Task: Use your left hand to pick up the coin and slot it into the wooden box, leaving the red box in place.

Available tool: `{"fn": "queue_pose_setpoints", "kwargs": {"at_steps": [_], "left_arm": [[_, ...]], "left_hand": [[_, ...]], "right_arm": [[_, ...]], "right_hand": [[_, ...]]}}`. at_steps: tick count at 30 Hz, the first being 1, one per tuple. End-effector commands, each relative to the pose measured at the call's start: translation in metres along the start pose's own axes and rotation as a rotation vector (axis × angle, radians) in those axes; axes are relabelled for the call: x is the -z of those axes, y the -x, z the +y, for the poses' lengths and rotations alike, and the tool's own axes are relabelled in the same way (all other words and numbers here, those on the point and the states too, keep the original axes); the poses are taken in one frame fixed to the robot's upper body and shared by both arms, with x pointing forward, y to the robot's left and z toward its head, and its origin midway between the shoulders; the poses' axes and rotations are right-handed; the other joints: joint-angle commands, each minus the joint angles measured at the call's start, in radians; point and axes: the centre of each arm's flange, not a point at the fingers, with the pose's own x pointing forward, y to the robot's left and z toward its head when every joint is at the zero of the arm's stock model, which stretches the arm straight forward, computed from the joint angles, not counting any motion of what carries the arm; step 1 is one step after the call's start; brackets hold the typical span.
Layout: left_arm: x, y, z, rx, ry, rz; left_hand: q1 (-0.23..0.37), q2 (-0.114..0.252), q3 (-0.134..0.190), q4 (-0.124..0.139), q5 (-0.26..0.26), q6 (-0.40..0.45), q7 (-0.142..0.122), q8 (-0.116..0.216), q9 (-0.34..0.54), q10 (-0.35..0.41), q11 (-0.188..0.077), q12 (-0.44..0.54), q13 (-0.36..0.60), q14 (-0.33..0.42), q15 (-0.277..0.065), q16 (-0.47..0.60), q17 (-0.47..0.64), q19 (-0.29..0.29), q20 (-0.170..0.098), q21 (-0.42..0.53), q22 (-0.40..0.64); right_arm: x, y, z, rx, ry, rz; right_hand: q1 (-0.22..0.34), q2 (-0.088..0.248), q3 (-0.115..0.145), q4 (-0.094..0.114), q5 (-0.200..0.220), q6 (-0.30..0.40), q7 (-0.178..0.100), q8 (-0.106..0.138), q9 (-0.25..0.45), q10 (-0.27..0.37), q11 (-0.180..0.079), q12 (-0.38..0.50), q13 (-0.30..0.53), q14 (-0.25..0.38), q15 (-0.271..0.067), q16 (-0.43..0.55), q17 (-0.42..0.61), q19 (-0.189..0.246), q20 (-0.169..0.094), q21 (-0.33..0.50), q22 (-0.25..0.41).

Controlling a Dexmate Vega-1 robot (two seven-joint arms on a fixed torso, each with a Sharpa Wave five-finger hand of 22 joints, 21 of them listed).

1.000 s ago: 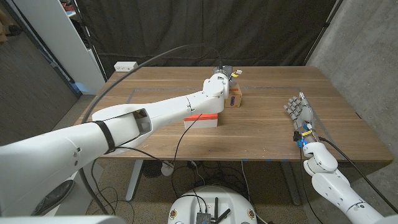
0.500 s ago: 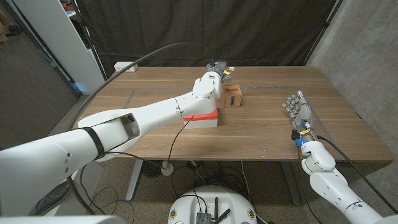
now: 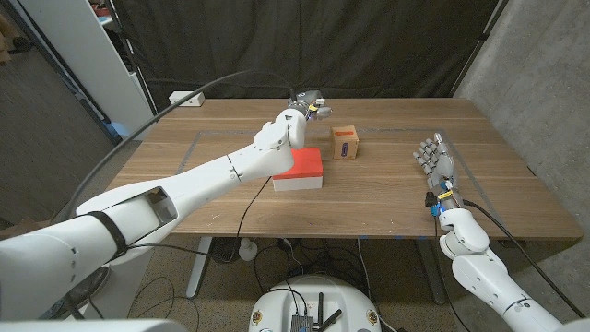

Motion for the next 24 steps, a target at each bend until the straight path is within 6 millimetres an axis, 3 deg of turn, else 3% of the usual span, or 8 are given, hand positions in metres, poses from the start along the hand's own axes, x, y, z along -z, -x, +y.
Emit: {"fn": "queue_pose_setpoints", "kwargs": {"at_steps": [1,5,11,13,17,24], "left_arm": [[0.048,0.042,0.015,-0.028,0.094,-0.002],[0.066,0.055,0.015,-0.019,0.145,-0.024],[0.095,0.072,0.008,-0.024,0.229,-0.062],[0.104,0.076,0.005,-0.029,0.253,-0.072],[0.121,0.084,0.0,-0.039,0.319,-0.088],[0.151,0.109,-0.012,-0.11,0.48,-0.102]], "left_hand": [[-0.032,-0.016,0.025,-0.017,-0.008,-0.086,0.0,-0.017,-0.023,-0.127,0.03,-0.079,-0.006,-0.1,-0.007,-0.1,0.002,-0.08,0.026,-0.045,-0.048],[-0.041,-0.031,0.035,-0.024,-0.011,-0.1,0.008,-0.015,-0.037,-0.166,0.048,-0.107,-0.008,-0.126,-0.011,-0.139,-0.001,-0.132,0.023,-0.083,-0.066],[-0.073,-0.089,0.01,-0.022,-0.034,-0.203,0.021,-0.028,-0.083,-0.261,0.082,-0.178,-0.018,-0.248,0.001,-0.24,-0.002,-0.267,-0.038,-0.203,-0.079],[-0.085,-0.102,-0.014,-0.019,-0.044,-0.246,0.026,-0.032,-0.103,-0.302,0.089,-0.207,-0.02,-0.295,0.009,-0.272,0.0,-0.306,-0.059,-0.247,-0.079],[-0.124,-0.118,-0.059,-0.007,-0.056,-0.325,0.031,-0.033,-0.141,-0.377,0.106,-0.257,-0.023,-0.355,0.021,-0.319,0.002,-0.361,-0.076,-0.323,-0.079],[-0.211,-0.166,-0.122,0.008,-0.069,-0.392,0.035,-0.032,-0.179,-0.437,0.108,-0.298,-0.027,-0.412,0.033,-0.373,0.002,-0.38,-0.128,-0.394,-0.078]], "right_arm": [[-0.001,0.001,0.024,-0.036,0.01,-0.043],[-0.002,0.0,0.032,-0.048,0.014,-0.049],[-0.003,-0.001,0.04,-0.081,0.04,-0.042],[-0.003,-0.002,0.043,-0.084,0.036,-0.034],[-0.005,-0.002,0.047,-0.094,0.044,-0.029],[-0.01,-0.001,0.052,-0.107,0.029,-0.04]], "right_hand": [[0.006,0.0,-0.003,-0.003,-0.002,0.008,0.004,0.004,0.006,0.005,-0.001,0.002,0.005,0.008,-0.003,0.006,0.001,0.005,0.001,0.003,0.003],[0.006,0.0,-0.003,-0.003,-0.002,0.01,0.004,0.004,0.006,0.005,0.0,0.002,0.005,0.008,-0.002,0.006,0.001,0.005,0.001,0.003,0.003],[0.005,-0.002,-0.005,-0.003,-0.002,0.034,0.009,0.012,0.005,0.001,-0.002,-0.001,0.004,0.006,-0.006,0.004,0.001,0.006,-0.001,0.002,0.003],[0.004,-0.002,-0.005,-0.003,-0.002,0.037,0.015,0.012,0.005,0.001,-0.001,-0.002,0.003,0.002,-0.007,0.003,0.001,0.005,-0.002,0.002,0.003],[0.004,-0.004,-0.006,-0.003,-0.002,0.046,0.044,0.011,0.004,0.0,0.004,-0.003,0.002,0.001,-0.009,0.001,0.001,0.004,-0.006,0.0,0.003],[0.003,-0.004,-0.007,-0.003,-0.002,0.047,0.042,0.01,0.004,-0.006,0.005,-0.006,0.001,-0.001,-0.011,0.0,0.001,0.003,-0.012,-0.001,0.002]]}}
